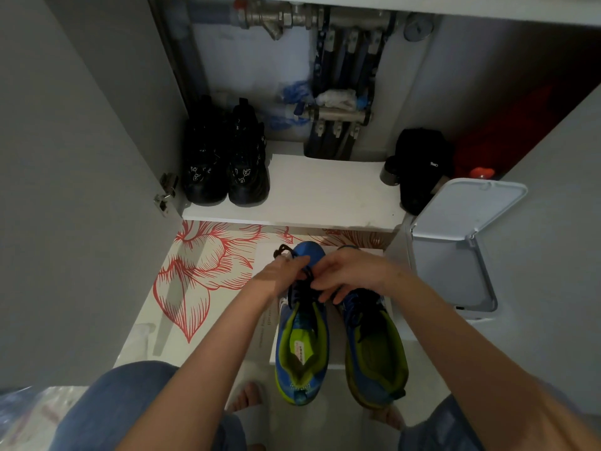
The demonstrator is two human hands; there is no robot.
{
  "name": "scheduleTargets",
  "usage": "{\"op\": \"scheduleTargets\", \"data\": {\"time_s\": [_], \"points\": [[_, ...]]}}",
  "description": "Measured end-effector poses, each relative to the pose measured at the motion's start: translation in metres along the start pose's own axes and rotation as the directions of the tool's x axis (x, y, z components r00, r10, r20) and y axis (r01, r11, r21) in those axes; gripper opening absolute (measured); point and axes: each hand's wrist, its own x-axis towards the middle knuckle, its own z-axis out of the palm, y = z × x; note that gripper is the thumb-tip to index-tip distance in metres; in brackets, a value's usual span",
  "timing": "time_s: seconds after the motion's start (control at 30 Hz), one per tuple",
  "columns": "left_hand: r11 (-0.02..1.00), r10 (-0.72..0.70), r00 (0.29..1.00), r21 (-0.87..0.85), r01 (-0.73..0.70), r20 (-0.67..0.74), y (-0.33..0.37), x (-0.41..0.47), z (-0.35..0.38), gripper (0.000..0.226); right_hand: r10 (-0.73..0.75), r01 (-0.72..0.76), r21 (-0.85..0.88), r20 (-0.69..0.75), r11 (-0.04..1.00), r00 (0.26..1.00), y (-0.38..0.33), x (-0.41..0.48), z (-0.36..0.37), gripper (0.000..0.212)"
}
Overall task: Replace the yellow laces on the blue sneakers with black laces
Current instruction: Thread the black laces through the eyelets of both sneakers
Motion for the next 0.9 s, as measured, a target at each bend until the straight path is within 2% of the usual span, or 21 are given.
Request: {"op": "scheduleTargets", "data": {"time_s": [0.07, 0.17, 0.27, 0.37, 0.47, 0.57, 0.63, 0.7, 0.73, 0.77, 0.83, 0.9], "points": [[0.99, -0.08, 0.996, 0.121, 0.074, 0.05, -0.008, -0.003, -0.003, 0.038, 0.004, -0.011, -0.085, -0.082, 0.996, 0.997, 0.008, 0.007, 0.01, 0.024], [0.964, -0.12, 0.991, 0.244, 0.104, 0.054, -0.017, -0.006, -0.004, 0.032, -0.005, -0.016, -0.147, -0.147, 0.989, 0.989, 0.015, 0.012, 0.014, 0.017], [0.97, -0.1, 0.994, 0.225, 0.089, 0.038, -0.021, -0.008, -0.006, 0.018, 0.064, -0.058, 0.045, -0.14, 0.997, 0.988, 0.015, 0.011, 0.015, 0.013], [0.987, -0.045, 0.999, 0.154, 0.041, 0.022, -0.021, -0.009, -0.003, 0.019, 0.088, -0.06, 0.247, -0.104, 0.967, 0.991, 0.015, 0.009, 0.018, 0.012], [0.978, -0.034, 0.991, 0.209, 0.006, 0.13, -0.015, -0.011, 0.0, 0.027, 0.012, 0.017, 0.287, -0.101, 0.958, 0.995, 0.014, 0.009, 0.022, 0.013], [0.978, -0.022, 0.967, 0.205, -0.031, 0.252, -0.009, -0.015, 0.003, 0.03, -0.128, 0.18, 0.292, -0.19, 0.939, 0.973, 0.011, 0.008, 0.021, 0.017], [0.99, 0.028, 0.95, 0.12, -0.069, 0.312, -0.01, -0.016, 0.005, 0.026, -0.227, 0.291, 0.227, -0.272, 0.929, 0.935, 0.005, 0.008, 0.022, 0.022], [0.993, 0.059, 0.952, 0.083, -0.088, 0.3, -0.01, -0.017, 0.005, 0.018, -0.324, 0.351, 0.028, -0.324, 0.936, 0.889, -0.001, 0.008, 0.024, 0.023], [0.992, 0.072, 0.963, 0.08, -0.096, 0.258, -0.009, -0.017, 0.004, 0.023, -0.372, 0.363, -0.09, -0.317, 0.928, 0.872, -0.002, 0.009, 0.024, 0.023], [0.993, 0.094, 0.975, 0.045, -0.105, 0.201, -0.009, -0.017, 0.004, 0.028, -0.402, 0.361, -0.186, -0.283, 0.914, 0.871, -0.001, 0.01, 0.023, 0.023], [0.994, 0.101, 0.985, -0.049, -0.095, 0.138, -0.009, -0.015, 0.002, 0.034, -0.363, 0.297, -0.306, -0.19, 0.905, 0.912, 0.004, 0.012, 0.018, 0.022], [0.992, 0.075, 0.981, -0.111, -0.056, 0.181, -0.008, -0.016, -0.001, 0.036, -0.311, 0.225, -0.402, -0.162, 0.888, 0.937, 0.011, 0.01, 0.01, 0.016]]}}
